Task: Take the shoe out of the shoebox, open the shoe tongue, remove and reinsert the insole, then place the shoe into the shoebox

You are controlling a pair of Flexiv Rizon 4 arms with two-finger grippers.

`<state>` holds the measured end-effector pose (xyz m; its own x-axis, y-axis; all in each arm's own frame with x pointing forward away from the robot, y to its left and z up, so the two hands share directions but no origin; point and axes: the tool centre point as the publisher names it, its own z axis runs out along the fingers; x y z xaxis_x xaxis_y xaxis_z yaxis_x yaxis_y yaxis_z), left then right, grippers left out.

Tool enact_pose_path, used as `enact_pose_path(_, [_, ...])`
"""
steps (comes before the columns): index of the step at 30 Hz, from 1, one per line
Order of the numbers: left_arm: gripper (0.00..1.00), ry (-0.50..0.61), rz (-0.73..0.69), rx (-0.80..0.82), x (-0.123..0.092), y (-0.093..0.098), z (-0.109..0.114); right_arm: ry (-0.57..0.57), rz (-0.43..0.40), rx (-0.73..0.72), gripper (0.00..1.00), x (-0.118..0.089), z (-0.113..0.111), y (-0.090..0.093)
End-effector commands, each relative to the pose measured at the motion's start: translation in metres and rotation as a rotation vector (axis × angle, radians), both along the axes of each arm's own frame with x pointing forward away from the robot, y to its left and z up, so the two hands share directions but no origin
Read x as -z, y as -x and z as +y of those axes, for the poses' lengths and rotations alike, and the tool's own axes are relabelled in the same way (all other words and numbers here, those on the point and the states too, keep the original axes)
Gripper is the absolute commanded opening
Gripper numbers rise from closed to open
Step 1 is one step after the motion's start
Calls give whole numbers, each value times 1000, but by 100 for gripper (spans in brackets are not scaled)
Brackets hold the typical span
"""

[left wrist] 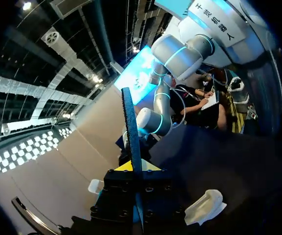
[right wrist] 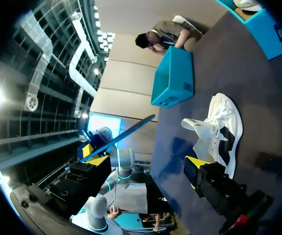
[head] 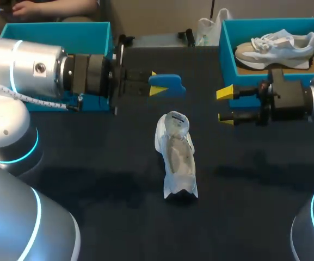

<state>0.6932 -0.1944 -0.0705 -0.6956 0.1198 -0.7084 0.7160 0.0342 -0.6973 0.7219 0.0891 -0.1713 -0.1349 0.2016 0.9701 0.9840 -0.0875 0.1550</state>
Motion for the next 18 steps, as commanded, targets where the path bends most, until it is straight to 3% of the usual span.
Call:
enact_pose_path(1, [0, 44, -91, -30, 5, 8, 1, 1, 0, 3, 100, 0, 1, 0])
enact_pose_path(7, [0, 44, -91, -30, 5, 8, 1, 1, 0, 3, 100, 0, 1, 0])
enact_pose_path(11, [0, 40, -344, 6, 18, 9, 5, 1, 0, 3, 100, 0, 1, 0])
enact_pose_path(18, [0, 46, -576, 32, 33, 9, 9, 6, 24, 15, 100, -4, 3, 0])
